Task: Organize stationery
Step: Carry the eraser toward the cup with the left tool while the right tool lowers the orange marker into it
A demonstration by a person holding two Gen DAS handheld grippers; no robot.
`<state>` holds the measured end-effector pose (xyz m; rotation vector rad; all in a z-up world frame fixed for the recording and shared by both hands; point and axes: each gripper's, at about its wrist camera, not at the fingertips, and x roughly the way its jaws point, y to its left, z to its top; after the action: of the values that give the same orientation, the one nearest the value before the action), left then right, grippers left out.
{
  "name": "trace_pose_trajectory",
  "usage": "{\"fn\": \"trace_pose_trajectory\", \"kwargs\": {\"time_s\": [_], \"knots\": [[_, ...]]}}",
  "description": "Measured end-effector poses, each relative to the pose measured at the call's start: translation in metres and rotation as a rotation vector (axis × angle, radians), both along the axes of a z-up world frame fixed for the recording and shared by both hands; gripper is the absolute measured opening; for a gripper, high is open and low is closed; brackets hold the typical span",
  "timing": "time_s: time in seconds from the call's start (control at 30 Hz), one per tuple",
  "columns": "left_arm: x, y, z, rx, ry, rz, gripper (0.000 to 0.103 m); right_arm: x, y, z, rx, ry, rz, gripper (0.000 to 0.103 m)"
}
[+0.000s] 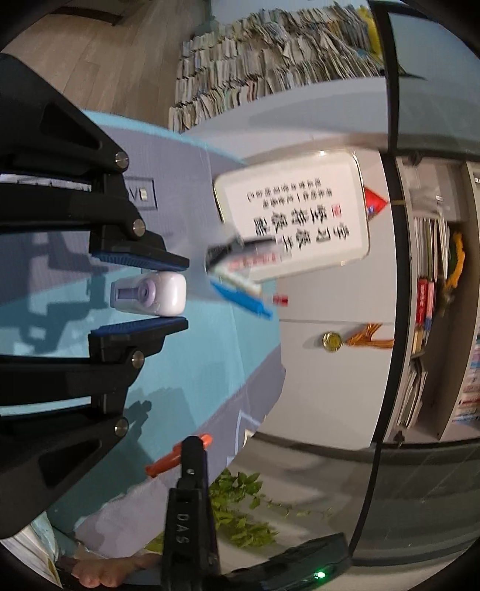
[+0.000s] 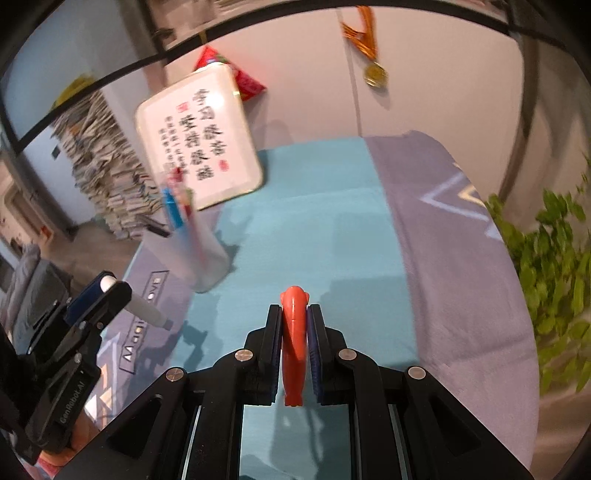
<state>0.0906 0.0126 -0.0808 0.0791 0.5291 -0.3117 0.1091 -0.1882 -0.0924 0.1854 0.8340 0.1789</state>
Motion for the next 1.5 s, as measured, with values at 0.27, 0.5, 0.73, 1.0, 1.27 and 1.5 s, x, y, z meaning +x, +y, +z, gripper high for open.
{"fn": "trace_pose_trajectory", "kwargs": {"time_s": [0.27, 0.5, 0.73, 1.0, 1.27, 1.5], "knots": [[0.002, 0.042, 0.001, -0.041, -0.002, 0.085, 0.024, 0.017, 0.048, 0.030, -0.013, -0.076, 0.080, 0.015], [0.002, 0.059, 0.001, -0.073, -0.007, 0.114, 0.024, 0.041, 0.080, 0.071, 0.032, -0.186, 0.124, 0.014], [0.002, 0.069, 0.002, -0.086, -0.010, 0.123, 0.024, 0.078, 0.115, 0.070, 0.004, -0.246, 0.144, 0.014], [0.006, 0.071, -0.001, -0.092, 0.002, 0.124, 0.024, 0.098, 0.114, 0.049, 0.003, -0.210, 0.125, 0.015], [0.004, 0.070, -0.001, -0.087, 0.009, 0.126, 0.024, 0.103, 0.119, 0.039, 0.004, -0.204, 0.154, 0.014], [0.005, 0.071, 0.001, -0.094, 0.014, 0.126, 0.024, 0.102, 0.116, 0.033, -0.013, -0.193, 0.147, 0.014]]}}
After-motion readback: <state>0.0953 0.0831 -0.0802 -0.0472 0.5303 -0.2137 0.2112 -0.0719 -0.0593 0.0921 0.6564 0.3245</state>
